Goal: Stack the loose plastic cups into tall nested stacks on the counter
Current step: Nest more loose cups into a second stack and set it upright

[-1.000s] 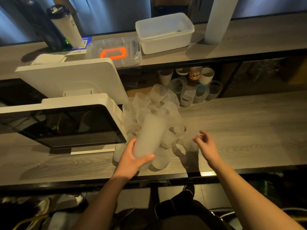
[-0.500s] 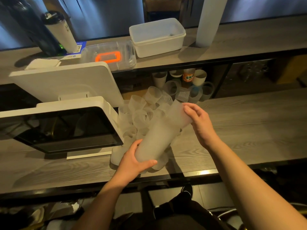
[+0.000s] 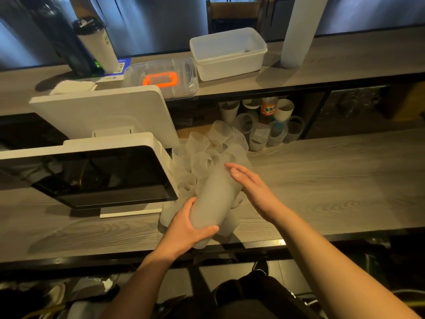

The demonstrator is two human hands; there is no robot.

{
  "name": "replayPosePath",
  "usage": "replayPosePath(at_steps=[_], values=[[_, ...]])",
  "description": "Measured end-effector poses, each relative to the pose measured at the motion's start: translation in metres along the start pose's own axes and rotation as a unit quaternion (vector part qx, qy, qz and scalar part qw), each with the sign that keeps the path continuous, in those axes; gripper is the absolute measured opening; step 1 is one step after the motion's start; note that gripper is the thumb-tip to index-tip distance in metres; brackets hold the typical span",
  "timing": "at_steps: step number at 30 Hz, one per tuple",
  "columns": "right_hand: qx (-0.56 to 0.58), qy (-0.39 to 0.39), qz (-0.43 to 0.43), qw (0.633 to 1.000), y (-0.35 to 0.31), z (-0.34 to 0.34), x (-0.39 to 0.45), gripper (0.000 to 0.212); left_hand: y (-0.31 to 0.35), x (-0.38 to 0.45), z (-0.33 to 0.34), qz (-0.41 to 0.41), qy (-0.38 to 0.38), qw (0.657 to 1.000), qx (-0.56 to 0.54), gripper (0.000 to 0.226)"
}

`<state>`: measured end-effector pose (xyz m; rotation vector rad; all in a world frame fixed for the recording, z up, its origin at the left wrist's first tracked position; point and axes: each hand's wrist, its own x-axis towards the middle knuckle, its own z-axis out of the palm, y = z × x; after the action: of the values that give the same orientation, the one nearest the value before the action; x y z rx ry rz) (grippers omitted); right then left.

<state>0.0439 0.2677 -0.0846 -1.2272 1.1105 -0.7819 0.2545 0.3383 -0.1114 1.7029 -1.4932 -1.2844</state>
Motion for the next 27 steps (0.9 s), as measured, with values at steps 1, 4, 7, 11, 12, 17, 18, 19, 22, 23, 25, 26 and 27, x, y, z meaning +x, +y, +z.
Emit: replayPosePath(at_steps=[1, 4, 7, 11, 12, 17, 18, 19, 22, 23, 25, 26, 27], values=[[0.001, -0.002, -0.002, 1.000, 0.003, -0.001, 0.001, 0.061, -0.002, -0.001, 0.000, -0.007, -0.001, 1.000, -0.009, 0.075], [0.038, 0.081, 0.012, 0.996, 0.013, -0.008, 0.009, 0.048, -0.008, 0.001, -0.001, -0.037, 0.013, 0.999, -0.035, 0.081], [0.049, 0.179, 0.053, 0.981, 0.033, -0.027, 0.020, 0.037, -0.009, 0.004, -0.003, -0.051, 0.036, 0.997, -0.045, 0.087], [-0.039, 0.178, 0.093, 0.979, 0.059, -0.045, 0.023, 0.042, -0.008, 0.009, -0.006, -0.049, 0.057, 0.996, -0.053, 0.085], [-0.063, 0.170, 0.100, 0.978, 0.063, -0.046, 0.023, 0.047, -0.007, 0.010, -0.005, -0.048, 0.060, 0.996, -0.055, 0.084], [-0.136, 0.189, 0.195, 0.953, 0.074, -0.046, 0.031, 0.082, -0.002, 0.017, -0.001, -0.056, 0.084, 0.992, -0.073, 0.077], [-0.128, 0.183, 0.219, 0.950, 0.077, -0.044, 0.033, 0.086, -0.001, 0.018, 0.000, -0.061, 0.085, 0.992, -0.073, 0.077], [-0.121, 0.169, 0.241, 0.948, 0.080, -0.041, 0.036, 0.087, 0.001, 0.020, 0.001, -0.066, 0.085, 0.991, -0.073, 0.078], [-0.097, 0.134, 0.276, 0.947, 0.091, -0.033, 0.044, 0.081, 0.006, 0.023, 0.005, -0.078, 0.091, 0.990, -0.075, 0.085], [-0.073, 0.137, 0.287, 0.945, 0.094, -0.030, 0.047, 0.086, 0.007, 0.023, 0.006, -0.080, 0.093, 0.990, -0.075, 0.090], [-0.012, 0.150, 0.311, 0.938, 0.098, -0.023, 0.054, 0.093, 0.011, 0.023, 0.008, -0.085, 0.098, 0.988, -0.078, 0.097], [0.007, 0.158, 0.317, 0.935, 0.100, -0.021, 0.058, 0.096, 0.011, 0.022, 0.008, -0.091, 0.100, 0.987, -0.083, 0.099], [0.023, 0.167, 0.322, 0.932, 0.101, -0.018, 0.062, 0.099, 0.012, 0.022, 0.008, -0.094, 0.100, 0.986, -0.090, 0.099]])
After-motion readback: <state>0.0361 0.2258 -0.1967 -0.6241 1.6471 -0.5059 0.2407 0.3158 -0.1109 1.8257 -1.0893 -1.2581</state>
